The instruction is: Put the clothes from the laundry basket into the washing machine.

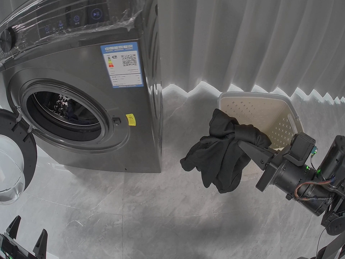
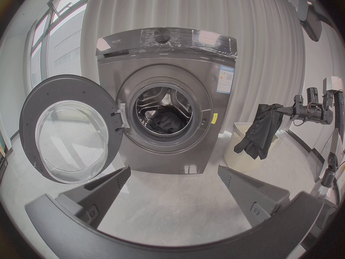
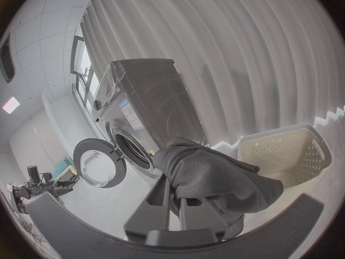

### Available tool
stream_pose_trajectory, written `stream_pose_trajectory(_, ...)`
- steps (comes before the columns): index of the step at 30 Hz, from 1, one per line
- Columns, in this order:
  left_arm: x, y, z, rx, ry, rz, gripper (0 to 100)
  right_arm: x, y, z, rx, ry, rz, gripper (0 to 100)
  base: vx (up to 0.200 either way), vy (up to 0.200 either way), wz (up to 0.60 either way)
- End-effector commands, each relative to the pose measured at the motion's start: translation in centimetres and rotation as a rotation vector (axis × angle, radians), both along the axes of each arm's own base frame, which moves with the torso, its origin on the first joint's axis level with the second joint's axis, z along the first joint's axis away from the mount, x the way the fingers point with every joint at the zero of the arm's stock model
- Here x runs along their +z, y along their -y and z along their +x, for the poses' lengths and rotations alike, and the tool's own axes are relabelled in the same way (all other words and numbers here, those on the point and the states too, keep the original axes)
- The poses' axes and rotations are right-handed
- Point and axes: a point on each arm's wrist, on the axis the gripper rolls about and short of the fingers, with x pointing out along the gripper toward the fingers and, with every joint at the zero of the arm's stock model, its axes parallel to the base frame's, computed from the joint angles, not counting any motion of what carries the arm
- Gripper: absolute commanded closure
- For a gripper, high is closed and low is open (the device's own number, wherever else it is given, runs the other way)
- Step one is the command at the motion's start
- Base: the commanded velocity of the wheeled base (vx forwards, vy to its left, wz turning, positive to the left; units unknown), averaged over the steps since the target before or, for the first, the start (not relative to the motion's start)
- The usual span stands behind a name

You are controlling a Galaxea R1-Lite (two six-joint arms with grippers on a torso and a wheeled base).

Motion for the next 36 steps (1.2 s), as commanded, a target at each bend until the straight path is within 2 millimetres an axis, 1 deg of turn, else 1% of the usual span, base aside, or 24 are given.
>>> stream_pose_trajectory(1, -0.38, 0.0, 0.06, 0.001, -0.009, 0.0, 0, -0.12, -0.02, 0.01, 0.001, -0.003, -0.004, 100, 0.0, 0.2, 0.0)
stream_pose_trajectory(29, -0.38, 0.01, 0.03, 0.003, -0.006, 0.001, 0, -0.19, -0.09, 0.08, 0.001, -0.006, -0.006, 100, 0.0, 0.2, 0.0)
stream_pose_trajectory(33, -0.38, 0.01, 0.03, 0.003, -0.006, 0.001, 0, -0.66, -0.25, 0.25, 0.004, -0.02, -0.02, 100, 0.0, 0.2, 0.0)
stream_pose_trajectory(36, -0.38, 0.01, 0.03, 0.003, -0.006, 0.001, 0, -0.63, -0.36, 0.37, 0.002, -0.012, -0.015, 100, 0.0, 0.0, 0.0)
